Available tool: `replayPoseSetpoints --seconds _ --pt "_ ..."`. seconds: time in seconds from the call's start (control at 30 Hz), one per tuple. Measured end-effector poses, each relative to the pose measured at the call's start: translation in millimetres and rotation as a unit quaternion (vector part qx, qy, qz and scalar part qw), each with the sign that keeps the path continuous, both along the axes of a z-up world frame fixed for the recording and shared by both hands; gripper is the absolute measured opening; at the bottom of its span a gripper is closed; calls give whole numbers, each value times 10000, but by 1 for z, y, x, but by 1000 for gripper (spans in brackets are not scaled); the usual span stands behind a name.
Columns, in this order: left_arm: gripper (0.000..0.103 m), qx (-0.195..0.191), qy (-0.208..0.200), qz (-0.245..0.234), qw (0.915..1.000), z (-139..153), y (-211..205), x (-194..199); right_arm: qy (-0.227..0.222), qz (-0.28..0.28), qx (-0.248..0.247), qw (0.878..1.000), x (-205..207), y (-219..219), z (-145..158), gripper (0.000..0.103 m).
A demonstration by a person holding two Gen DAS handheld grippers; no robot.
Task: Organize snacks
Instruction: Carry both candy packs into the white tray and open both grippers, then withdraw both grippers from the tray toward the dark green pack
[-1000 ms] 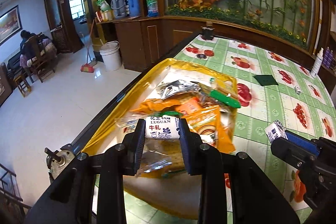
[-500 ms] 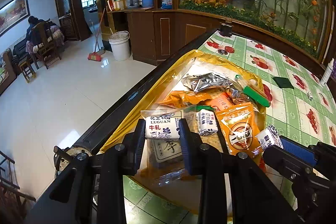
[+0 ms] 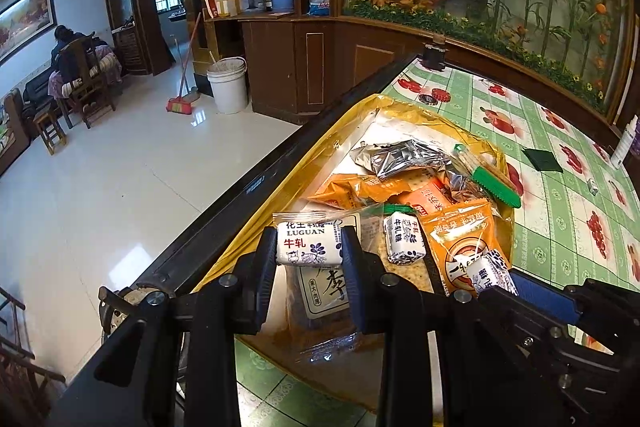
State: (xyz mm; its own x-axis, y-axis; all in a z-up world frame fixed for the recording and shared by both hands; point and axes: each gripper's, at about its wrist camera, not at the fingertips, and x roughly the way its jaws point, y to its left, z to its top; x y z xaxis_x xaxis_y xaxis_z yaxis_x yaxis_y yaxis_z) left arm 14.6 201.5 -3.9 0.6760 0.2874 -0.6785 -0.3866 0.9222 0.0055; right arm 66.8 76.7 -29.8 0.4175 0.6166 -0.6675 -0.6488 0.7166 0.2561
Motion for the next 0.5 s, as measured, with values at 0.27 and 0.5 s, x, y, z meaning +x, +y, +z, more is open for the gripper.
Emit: replayPoseSetpoints --seconds 0.27,0.5 --pt "29 56 12 -50 10000 3 -5 8 32 -3 -14 10000 5 4 -3 23" --pt "40 19 63 -82 9999 4 -7 9 11 -160 36 9999 8 -3 -1 48"
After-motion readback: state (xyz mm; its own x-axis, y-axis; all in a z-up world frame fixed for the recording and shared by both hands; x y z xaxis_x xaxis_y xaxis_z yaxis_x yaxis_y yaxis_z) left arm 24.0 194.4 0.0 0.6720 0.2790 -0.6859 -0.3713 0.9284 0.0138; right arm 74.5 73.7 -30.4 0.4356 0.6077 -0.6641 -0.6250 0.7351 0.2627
